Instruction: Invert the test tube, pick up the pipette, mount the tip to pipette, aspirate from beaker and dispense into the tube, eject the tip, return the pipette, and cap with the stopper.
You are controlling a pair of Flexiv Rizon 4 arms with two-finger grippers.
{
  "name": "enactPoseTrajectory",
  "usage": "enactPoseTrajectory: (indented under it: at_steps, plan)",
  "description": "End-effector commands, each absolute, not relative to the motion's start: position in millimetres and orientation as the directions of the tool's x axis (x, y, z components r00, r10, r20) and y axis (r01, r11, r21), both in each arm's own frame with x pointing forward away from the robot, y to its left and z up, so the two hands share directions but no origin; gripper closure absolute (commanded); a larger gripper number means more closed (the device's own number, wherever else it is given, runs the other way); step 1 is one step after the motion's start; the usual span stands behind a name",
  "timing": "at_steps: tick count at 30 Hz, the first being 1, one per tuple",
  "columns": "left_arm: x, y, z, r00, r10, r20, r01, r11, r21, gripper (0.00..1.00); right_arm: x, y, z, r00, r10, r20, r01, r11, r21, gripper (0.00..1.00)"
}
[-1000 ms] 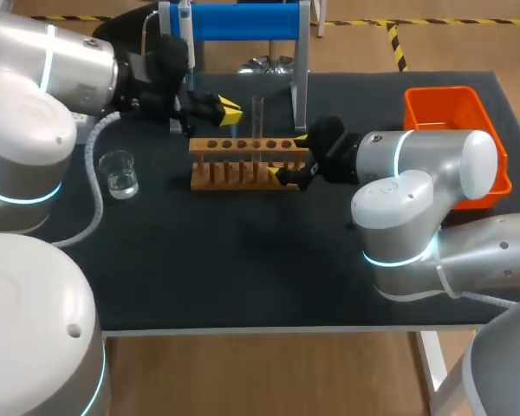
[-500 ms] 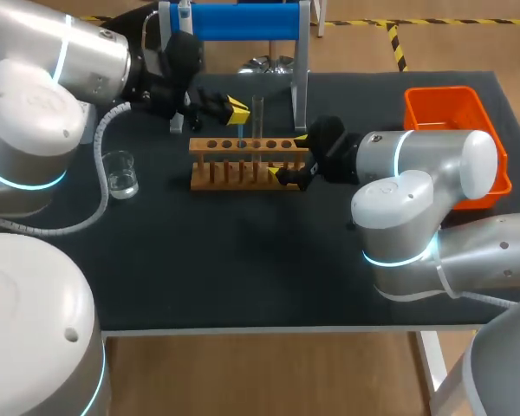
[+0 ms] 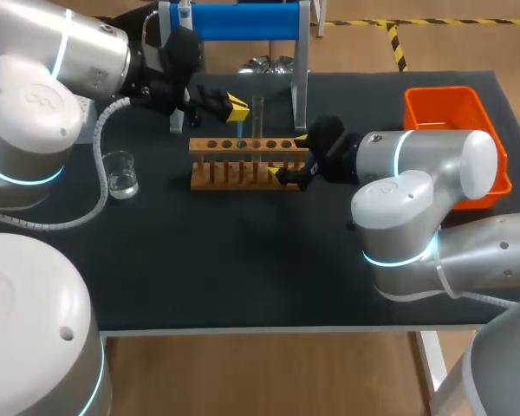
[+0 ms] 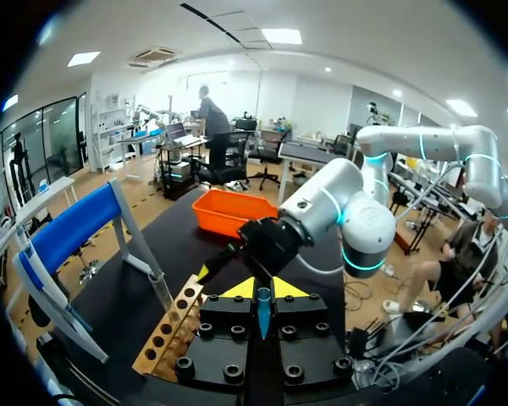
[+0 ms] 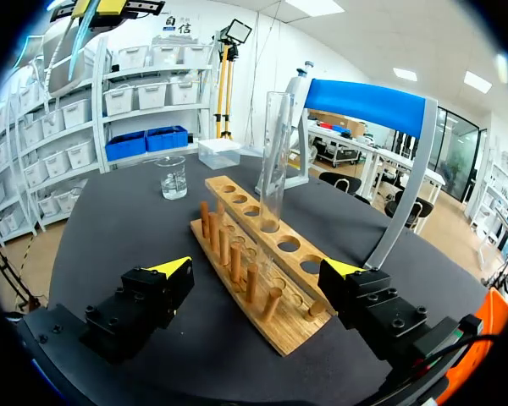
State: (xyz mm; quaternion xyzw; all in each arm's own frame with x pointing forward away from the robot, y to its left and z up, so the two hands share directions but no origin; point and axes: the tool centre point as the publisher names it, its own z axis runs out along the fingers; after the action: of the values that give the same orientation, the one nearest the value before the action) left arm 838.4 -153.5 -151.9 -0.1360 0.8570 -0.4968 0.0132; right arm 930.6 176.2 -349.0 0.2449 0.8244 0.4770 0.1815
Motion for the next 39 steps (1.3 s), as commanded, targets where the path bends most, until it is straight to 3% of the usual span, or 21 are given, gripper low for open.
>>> enactPoseTrajectory:
  at_steps: [1,14,39]
  plan:
    - [839,-153,-151,-0.963,-0.243,0.115,-0.221,0.472,-0.853,1.0,919,160,-336,-0.821,0.568,-0.061,0.218,0.41,0.886,0.0]
    - [839,-153,-151,-0.963,-0.243,0.115,-0.221,0.472,-0.853,1.0,870,135,-293,-0.904,0.424,-0.062,0.09,0.33,0.94,0.0]
    - [826,-156,-152,-0.972,-0.226,0.069,-0.172,0.472,-0.865,1.0,828,189,-230,-0.998,0.056,0.003,0.009,0.111,0.994,0.0]
